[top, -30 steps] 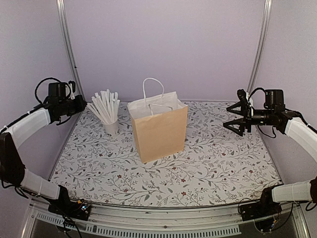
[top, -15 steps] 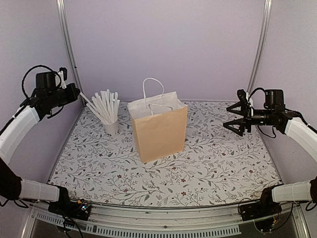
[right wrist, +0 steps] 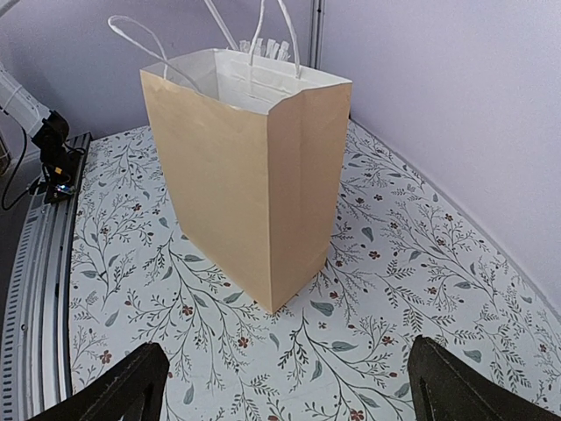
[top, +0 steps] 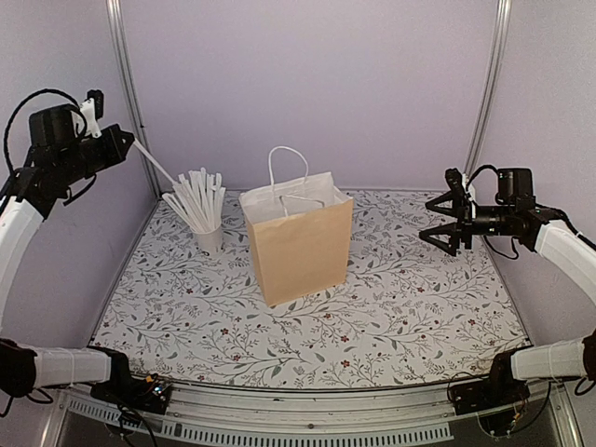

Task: Pack the takeout coffee

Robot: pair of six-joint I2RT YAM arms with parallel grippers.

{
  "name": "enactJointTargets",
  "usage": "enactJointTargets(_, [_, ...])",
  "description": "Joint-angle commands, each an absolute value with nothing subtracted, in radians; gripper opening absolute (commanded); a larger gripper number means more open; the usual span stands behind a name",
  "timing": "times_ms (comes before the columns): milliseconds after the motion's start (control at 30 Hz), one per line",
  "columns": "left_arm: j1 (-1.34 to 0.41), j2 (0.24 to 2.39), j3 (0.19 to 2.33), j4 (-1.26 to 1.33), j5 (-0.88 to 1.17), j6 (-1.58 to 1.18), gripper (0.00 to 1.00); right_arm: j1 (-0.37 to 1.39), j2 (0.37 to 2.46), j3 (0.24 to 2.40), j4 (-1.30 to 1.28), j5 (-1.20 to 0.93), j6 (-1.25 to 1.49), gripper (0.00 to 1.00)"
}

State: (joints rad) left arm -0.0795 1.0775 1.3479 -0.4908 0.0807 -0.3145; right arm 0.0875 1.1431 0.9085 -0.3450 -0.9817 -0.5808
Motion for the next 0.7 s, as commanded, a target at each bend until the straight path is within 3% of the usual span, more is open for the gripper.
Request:
enactJointTargets(0, [-0.105, 1.046, 1.411, -0.497, 0.219, -0.267, 0.0, 0.087, 1.162, 0.907, -0.364, -0.983, -0.589, 0.99])
enactJointTargets(167, [-0.16, 1.009, 1.422, -0.414, 0.403, -0.269, 0.0, 0.087, 1.169, 0.907, -0.367, -0.982, -0.593, 0.99])
enactJointTargets(500, [-0.284, 0.982, 1.431, -0.312, 0.542, -0.325, 0.0, 0.087, 1.185, 0.908, -0.371, -0.968, -0.6, 0.99])
enactJointTargets(667, [-0.37, 1.031, 1.447, -0.339, 0.518, -0.318, 0.0, 0.086, 1.191, 0.91, -0.376, -0.967, -0.604, 0.99])
